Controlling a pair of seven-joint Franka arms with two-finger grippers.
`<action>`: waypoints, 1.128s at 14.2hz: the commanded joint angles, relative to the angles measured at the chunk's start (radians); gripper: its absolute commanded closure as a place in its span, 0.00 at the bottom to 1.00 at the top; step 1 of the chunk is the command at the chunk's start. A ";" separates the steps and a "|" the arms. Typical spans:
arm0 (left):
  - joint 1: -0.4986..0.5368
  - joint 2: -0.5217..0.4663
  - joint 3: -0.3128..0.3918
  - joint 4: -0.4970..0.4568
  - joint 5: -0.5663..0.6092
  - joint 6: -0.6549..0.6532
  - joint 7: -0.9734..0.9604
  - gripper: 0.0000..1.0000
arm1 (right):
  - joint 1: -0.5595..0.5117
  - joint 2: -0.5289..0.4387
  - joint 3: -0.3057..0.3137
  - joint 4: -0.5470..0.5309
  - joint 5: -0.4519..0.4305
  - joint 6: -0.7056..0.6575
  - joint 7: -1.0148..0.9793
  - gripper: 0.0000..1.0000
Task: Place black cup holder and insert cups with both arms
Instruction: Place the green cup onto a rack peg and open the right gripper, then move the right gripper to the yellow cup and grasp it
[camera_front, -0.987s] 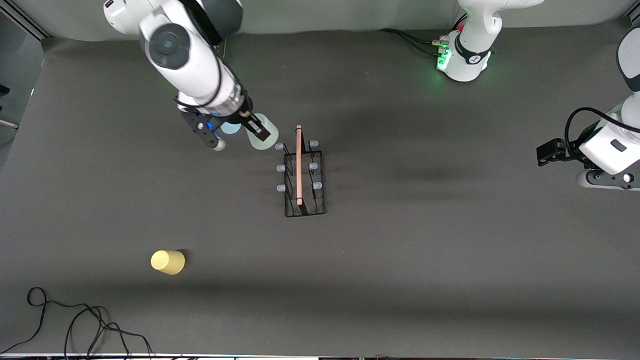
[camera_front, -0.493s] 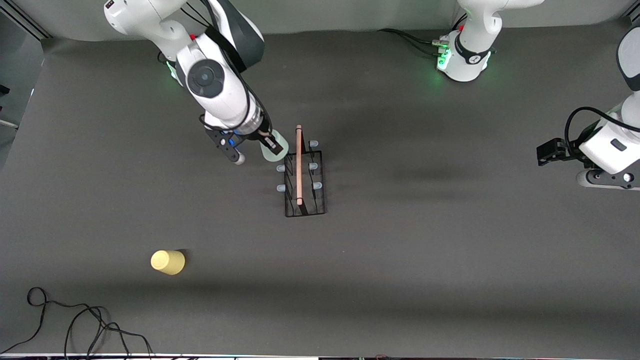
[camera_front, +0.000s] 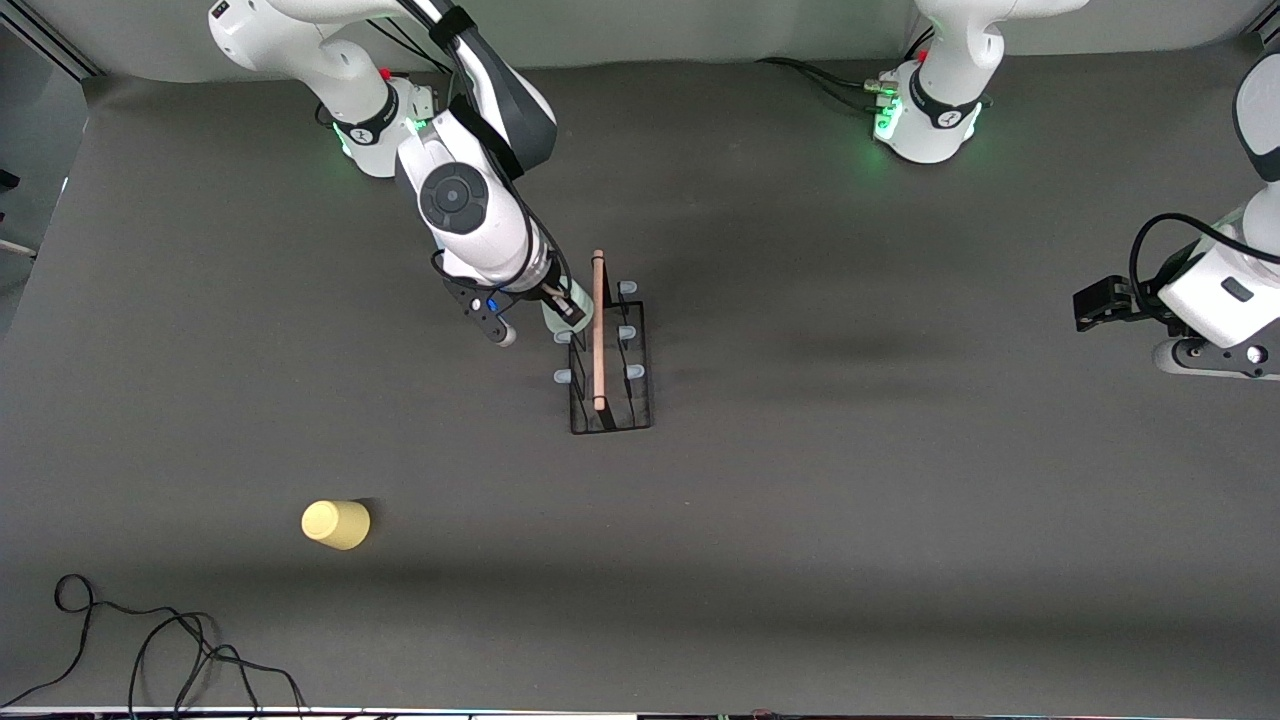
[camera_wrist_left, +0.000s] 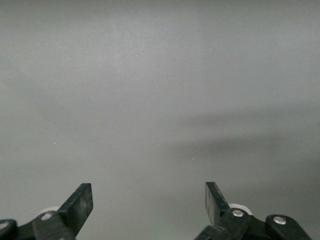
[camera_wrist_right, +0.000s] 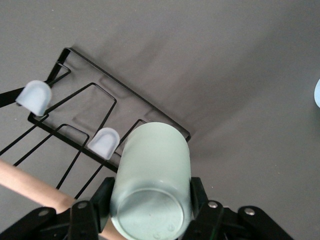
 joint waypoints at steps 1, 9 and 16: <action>0.004 -0.029 -0.002 -0.023 -0.006 -0.006 0.017 0.00 | 0.016 0.007 -0.010 -0.007 0.028 0.031 0.025 0.00; 0.004 -0.029 -0.002 -0.023 -0.006 -0.006 0.017 0.00 | -0.009 -0.039 -0.102 0.312 0.009 -0.389 -0.053 0.00; 0.004 -0.029 -0.002 -0.023 -0.006 -0.006 0.017 0.00 | -0.021 -0.007 -0.421 0.477 -0.073 -0.535 -0.917 0.00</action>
